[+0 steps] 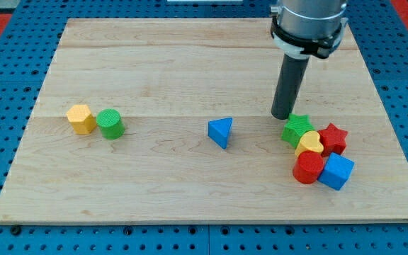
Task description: Push green star and blue triangle into yellow heart
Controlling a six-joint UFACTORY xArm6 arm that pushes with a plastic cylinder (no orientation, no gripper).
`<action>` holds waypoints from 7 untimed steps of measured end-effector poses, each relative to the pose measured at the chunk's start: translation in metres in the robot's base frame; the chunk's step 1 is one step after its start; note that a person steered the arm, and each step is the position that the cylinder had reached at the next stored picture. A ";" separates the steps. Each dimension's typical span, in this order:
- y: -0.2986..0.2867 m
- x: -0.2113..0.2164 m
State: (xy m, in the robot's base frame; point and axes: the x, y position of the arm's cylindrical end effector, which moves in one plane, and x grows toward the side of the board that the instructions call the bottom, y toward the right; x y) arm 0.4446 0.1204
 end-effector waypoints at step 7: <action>-0.133 0.044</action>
